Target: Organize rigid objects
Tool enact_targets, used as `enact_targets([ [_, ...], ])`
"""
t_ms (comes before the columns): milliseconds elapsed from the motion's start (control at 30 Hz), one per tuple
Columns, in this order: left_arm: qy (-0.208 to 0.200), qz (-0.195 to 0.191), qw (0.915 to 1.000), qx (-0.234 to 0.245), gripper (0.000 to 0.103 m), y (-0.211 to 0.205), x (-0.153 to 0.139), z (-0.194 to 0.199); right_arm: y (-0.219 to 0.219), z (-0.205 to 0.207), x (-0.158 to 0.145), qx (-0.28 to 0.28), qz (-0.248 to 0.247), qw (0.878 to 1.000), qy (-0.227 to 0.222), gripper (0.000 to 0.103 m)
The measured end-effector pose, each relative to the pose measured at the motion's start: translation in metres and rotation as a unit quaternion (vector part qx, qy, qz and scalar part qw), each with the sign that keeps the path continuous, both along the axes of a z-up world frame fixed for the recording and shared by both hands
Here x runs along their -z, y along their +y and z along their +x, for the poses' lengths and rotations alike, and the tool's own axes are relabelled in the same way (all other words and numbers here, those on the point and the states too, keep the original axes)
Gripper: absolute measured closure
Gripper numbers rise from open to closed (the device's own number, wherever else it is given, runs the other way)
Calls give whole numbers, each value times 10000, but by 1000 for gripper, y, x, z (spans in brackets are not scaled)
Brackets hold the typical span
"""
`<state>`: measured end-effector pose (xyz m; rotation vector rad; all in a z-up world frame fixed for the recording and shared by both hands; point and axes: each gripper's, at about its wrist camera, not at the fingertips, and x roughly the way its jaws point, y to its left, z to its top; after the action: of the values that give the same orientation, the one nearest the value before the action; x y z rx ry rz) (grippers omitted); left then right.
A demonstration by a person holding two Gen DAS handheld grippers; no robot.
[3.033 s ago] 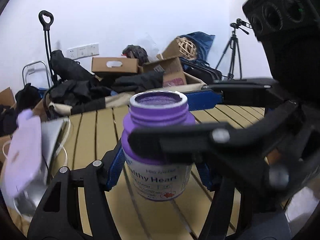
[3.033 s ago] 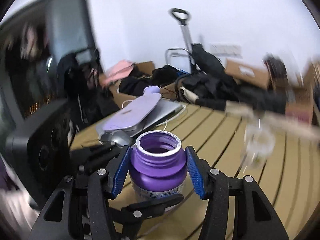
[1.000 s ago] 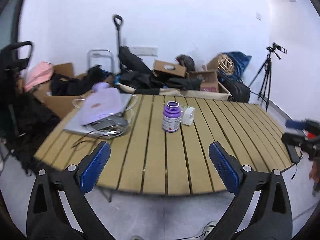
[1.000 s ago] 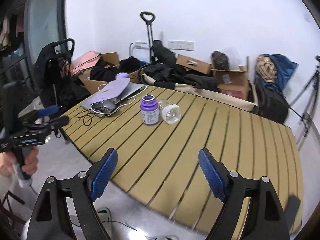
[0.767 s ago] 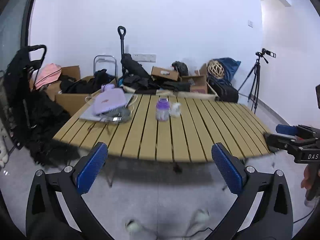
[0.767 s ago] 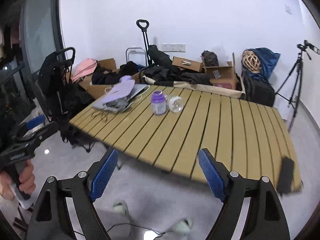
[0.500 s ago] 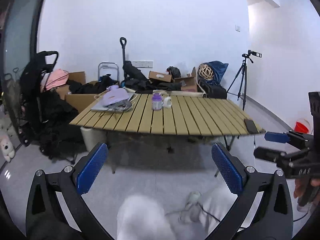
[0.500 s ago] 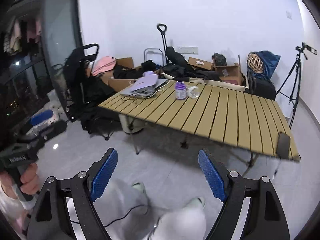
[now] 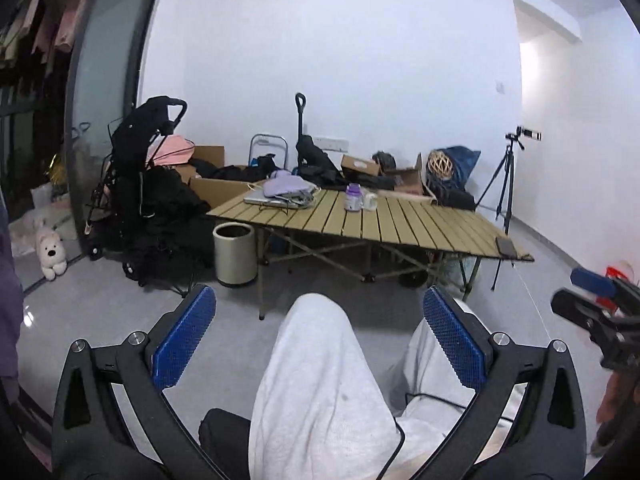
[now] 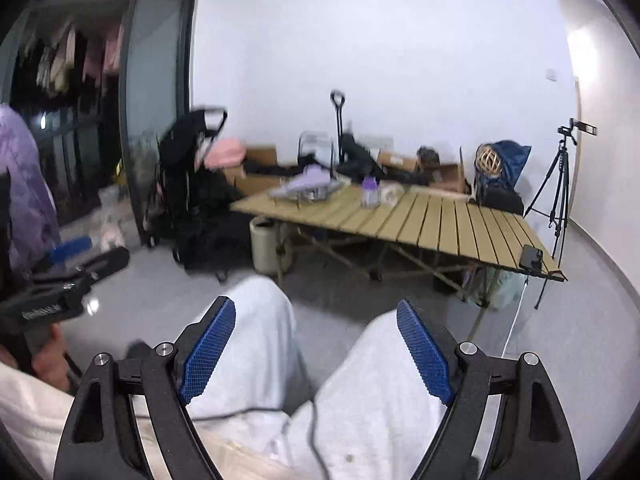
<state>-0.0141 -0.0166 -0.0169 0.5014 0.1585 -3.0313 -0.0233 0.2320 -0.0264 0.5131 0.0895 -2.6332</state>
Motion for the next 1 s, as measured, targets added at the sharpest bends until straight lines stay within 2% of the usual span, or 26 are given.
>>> enact_targets([
  [133,125,-77,9999,60,0,6,-3,7,-6,10,-6,-43,90,9998,150,16],
  [333,195,-194,9996,103,0,13,-1,18,-9,1,-1,-92,-4,10000,-5,16],
  [567,161,-174,9996,143,0,12,-1,20,-5,0,-2,-103,-81,9999,27,16],
  [1000,168,-230,9995,163,0,17,-3,23,-5,-8,5,-83,-125,9996,-228,16],
])
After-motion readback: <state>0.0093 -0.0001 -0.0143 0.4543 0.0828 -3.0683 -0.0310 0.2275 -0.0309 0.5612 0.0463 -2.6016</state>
